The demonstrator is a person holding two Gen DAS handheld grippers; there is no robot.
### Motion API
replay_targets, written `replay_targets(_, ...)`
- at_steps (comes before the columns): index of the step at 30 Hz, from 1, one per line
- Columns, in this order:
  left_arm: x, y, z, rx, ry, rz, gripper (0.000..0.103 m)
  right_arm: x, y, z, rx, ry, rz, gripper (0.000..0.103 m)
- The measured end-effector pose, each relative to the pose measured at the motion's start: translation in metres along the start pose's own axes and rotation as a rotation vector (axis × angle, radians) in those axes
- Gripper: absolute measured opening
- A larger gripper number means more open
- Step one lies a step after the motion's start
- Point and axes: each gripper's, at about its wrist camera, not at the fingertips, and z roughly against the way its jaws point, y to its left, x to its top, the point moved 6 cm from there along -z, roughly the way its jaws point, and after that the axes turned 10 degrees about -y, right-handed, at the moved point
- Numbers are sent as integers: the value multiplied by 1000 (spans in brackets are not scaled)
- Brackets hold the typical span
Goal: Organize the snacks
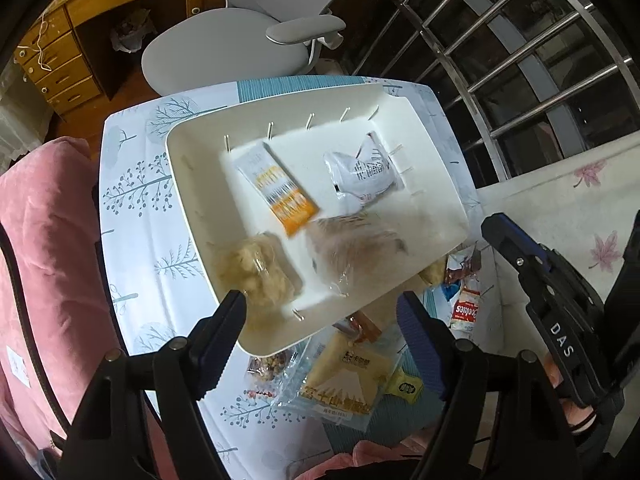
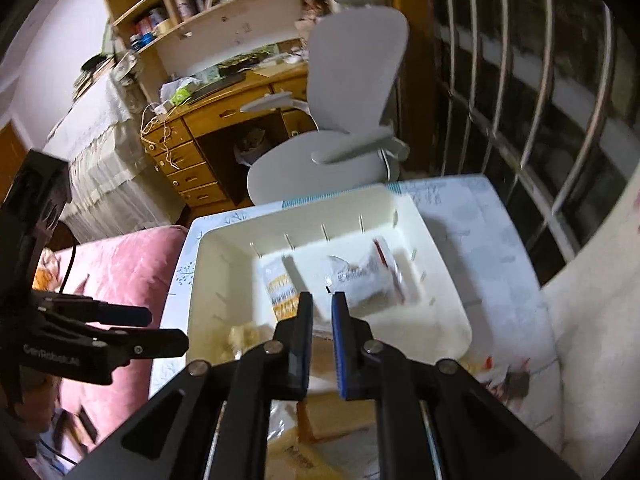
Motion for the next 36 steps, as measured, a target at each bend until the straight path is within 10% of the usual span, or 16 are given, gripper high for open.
replay_targets(21,-116,-4,61,-37,16,-125,84,-108,-5,88,-67,45,-268,37)
replay_targets(36,-196,28,58,27,77,49,87,-209,3,101,-93,95,-249,44)
